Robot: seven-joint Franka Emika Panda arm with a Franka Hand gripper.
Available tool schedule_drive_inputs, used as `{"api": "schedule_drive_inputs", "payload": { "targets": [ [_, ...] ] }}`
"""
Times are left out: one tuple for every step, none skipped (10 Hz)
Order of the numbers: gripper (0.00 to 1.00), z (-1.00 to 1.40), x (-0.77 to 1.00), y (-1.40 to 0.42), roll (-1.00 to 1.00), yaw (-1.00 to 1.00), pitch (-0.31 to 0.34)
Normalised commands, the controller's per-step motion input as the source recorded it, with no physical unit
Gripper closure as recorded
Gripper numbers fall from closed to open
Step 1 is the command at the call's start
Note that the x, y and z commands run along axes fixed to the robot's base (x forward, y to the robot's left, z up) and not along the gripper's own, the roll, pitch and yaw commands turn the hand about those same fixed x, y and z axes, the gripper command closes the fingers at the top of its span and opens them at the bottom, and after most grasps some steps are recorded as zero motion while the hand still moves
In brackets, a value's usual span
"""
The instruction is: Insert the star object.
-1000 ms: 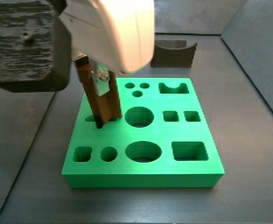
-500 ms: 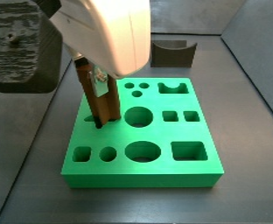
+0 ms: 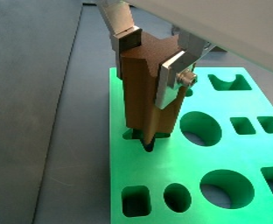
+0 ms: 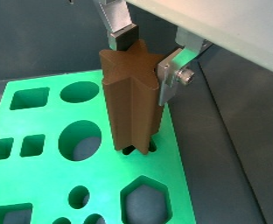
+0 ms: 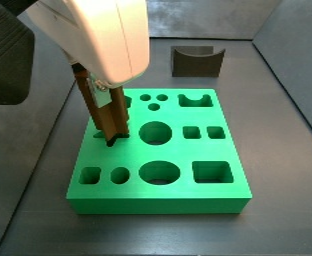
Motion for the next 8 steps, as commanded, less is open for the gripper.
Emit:
{"api": "schedule_drive_inputs", "payload": {
  "targets": [
    [1.0, -0.11, -0.05, -0.03, 0.05, 0.0, 0.0],
    [1.0, -0.14, -0.09, -0.05, 0.04, 0.0, -0.024],
    [1.0, -0.19, -0.07, -0.08, 0.02, 0.0, -0.043],
    [1.0, -0.22, 0.0, -0.05, 0.0, 0.0, -0.027],
    [1.0, -0.28, 0.07, -0.03, 0.0, 0.03, 0.0],
    [1.0, -0.3, 0.25, -0.03, 0.0, 0.06, 0.016],
    [1.0, -0.33, 0.31, -0.04, 0.02, 0.11, 0.04],
    [1.0, -0.34, 0.29, -0.06, 0.05, 0.15, 0.039]
  ]
}}
